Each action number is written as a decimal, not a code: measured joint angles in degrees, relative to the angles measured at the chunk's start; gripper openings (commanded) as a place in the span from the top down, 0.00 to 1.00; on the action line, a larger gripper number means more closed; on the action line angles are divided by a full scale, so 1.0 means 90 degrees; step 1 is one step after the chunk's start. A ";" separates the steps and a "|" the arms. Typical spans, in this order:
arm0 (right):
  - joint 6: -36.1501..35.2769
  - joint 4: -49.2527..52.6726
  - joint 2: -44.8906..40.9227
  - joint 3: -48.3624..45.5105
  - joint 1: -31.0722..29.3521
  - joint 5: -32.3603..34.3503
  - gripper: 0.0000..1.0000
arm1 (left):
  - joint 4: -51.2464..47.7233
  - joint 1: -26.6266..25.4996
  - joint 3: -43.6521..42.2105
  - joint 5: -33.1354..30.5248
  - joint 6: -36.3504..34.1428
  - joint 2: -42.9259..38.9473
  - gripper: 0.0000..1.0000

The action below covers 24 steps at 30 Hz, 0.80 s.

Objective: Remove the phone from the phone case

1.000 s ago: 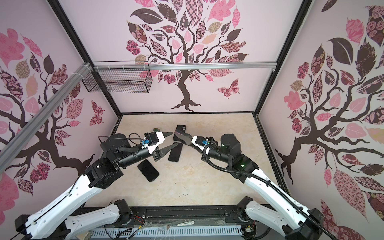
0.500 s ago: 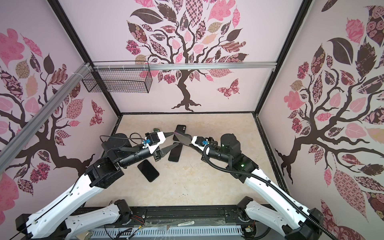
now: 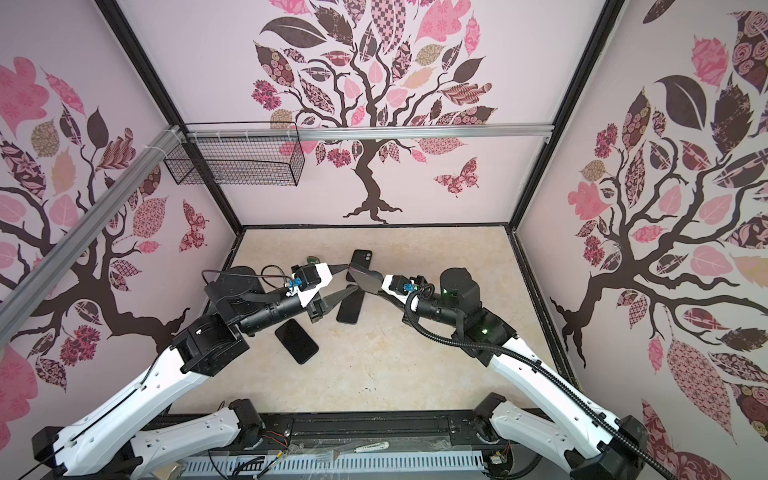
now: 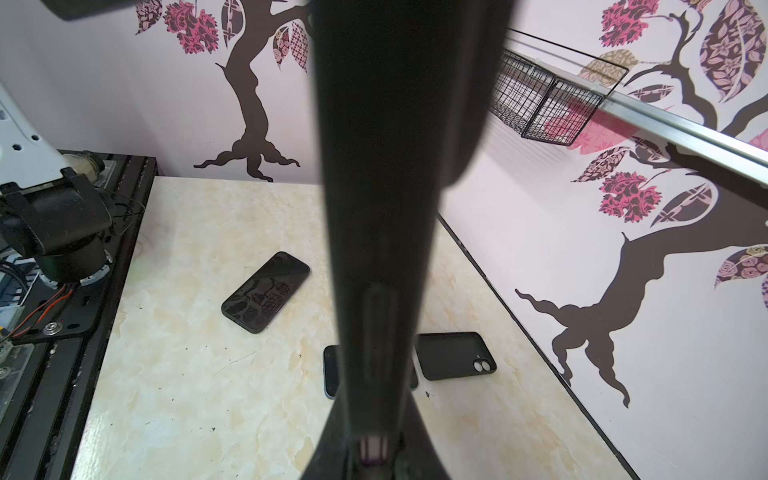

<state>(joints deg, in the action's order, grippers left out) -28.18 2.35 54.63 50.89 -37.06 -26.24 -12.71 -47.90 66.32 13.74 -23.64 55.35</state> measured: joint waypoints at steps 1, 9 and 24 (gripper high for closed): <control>-0.0015 0.0002 0.0000 0.0000 0.0000 -0.0002 1.00 | -0.0002 0.0000 0.0000 0.0010 0.0000 0.0000 0.52; -0.0231 0.0134 0.0010 0.0002 0.0005 -0.0148 1.00 | -0.0075 0.0007 0.0000 0.0219 0.0005 0.0024 0.54; -0.0556 0.0493 0.0005 0.0017 0.0032 -0.0406 1.00 | -0.0510 0.0092 0.0131 0.0546 0.0039 0.0136 0.60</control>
<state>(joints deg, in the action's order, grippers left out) -33.19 6.79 54.68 51.05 -36.77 -29.89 -17.30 -47.07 67.51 18.65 -23.29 56.58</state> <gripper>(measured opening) 0.136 0.424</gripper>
